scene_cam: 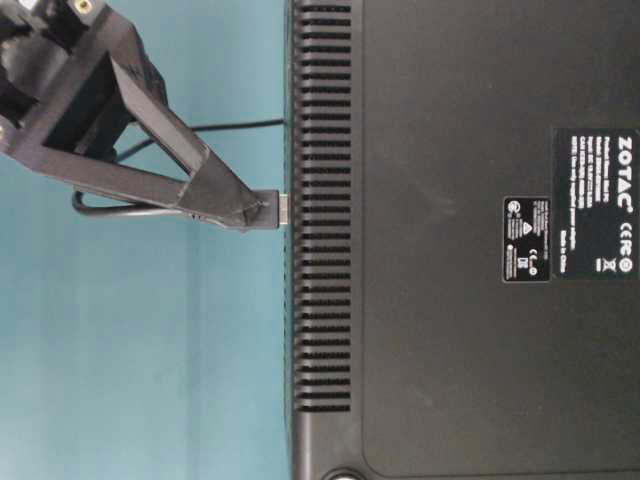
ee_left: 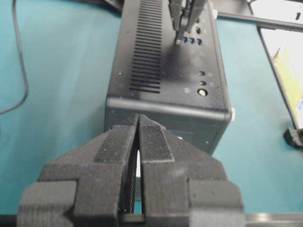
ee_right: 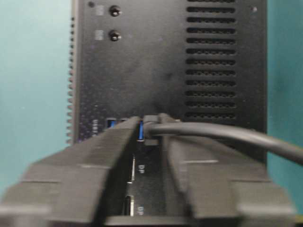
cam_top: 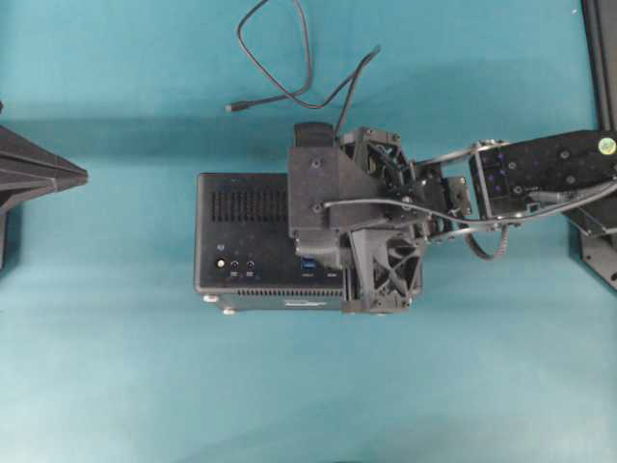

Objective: Insert the USB into the PC box with both arms.
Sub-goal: 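Push the USB plug down into a blue USB port with the right gripper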

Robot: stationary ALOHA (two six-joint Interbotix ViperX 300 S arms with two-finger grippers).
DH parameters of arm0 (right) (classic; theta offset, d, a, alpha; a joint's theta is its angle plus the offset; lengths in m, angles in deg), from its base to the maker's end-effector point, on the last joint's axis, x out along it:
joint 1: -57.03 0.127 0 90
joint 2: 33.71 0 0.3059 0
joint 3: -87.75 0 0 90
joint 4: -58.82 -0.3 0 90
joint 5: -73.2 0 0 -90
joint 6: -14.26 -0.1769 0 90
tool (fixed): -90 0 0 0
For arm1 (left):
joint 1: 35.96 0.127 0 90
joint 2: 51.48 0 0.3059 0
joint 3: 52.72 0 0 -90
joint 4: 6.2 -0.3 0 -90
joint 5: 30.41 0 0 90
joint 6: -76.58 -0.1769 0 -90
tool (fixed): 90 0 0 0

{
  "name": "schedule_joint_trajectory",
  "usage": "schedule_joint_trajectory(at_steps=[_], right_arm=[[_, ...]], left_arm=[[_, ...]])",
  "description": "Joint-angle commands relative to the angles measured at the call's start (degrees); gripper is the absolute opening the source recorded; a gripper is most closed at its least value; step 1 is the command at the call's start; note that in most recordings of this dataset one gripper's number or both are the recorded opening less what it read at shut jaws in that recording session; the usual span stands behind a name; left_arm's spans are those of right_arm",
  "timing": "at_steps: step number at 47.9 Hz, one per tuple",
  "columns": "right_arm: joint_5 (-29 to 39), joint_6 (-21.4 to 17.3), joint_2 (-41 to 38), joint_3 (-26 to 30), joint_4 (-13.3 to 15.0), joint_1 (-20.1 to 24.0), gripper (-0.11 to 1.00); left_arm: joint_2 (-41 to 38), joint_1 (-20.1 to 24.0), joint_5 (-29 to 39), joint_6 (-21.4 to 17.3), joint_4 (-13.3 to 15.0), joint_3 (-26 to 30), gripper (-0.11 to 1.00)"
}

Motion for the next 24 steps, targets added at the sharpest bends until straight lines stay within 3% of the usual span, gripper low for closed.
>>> schedule_joint_trajectory(at_steps=[1,8,24], right_arm=[[-0.3,0.2,0.9,1.6,0.1,0.4,0.38],[-0.3,0.2,1.0,2.0,0.4,0.5,0.47],[1.4,0.2,1.8,2.3,3.3,0.2,0.47]], left_arm=[[-0.3,0.2,-0.5,0.1,-0.1,1.6,0.0],[-0.3,0.2,-0.5,0.1,-0.1,1.8,0.0],[-0.3,0.2,-0.5,0.1,-0.2,1.8,0.0]])
